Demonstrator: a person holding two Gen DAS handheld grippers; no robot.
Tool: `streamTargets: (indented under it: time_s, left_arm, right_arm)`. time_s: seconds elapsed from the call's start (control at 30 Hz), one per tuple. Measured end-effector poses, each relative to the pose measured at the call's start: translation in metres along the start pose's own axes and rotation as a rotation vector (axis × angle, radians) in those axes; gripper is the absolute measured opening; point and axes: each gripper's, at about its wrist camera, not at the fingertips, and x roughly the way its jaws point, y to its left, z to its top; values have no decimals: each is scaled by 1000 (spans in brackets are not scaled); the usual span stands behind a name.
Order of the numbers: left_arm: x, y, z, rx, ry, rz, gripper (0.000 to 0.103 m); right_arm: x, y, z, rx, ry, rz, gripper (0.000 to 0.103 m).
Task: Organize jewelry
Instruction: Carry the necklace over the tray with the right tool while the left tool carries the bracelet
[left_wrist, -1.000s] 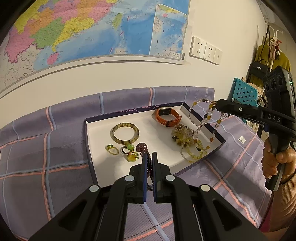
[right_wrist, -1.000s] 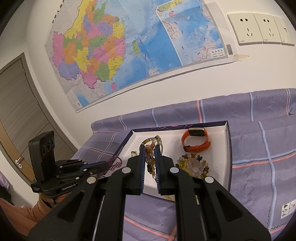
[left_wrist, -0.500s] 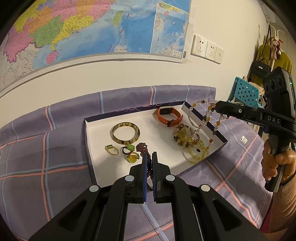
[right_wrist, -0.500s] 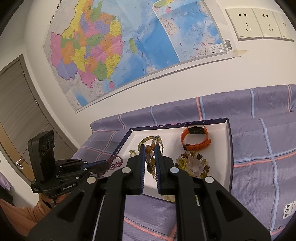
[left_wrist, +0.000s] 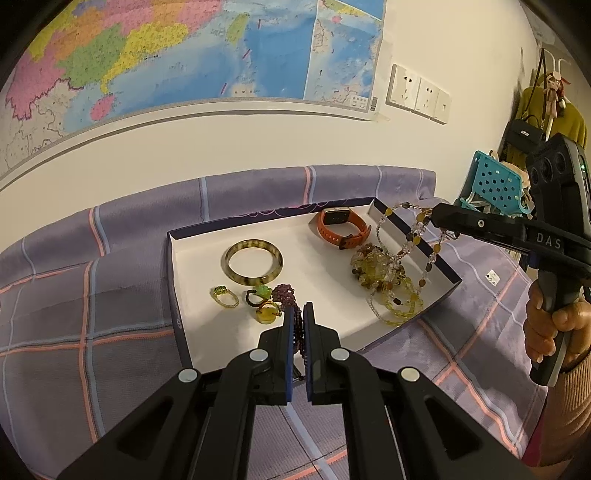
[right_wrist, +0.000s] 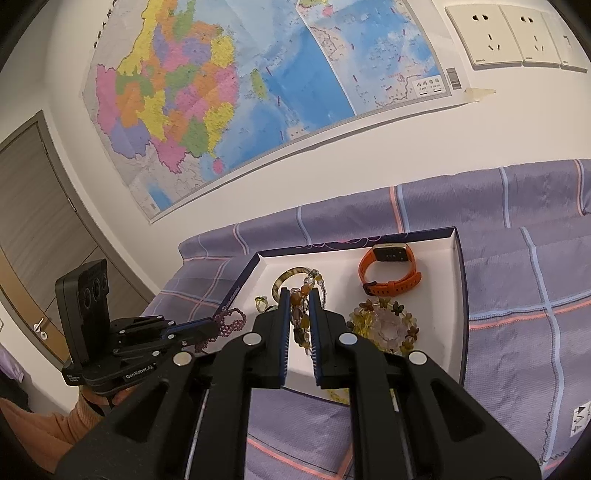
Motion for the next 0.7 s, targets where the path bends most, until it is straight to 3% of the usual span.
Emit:
streamTargets:
  time_s: [0.7]
  left_arm:
    - [14, 7, -2, -19, 33, 32, 3]
  right_arm:
    - [7, -7, 1, 10, 15, -2, 10]
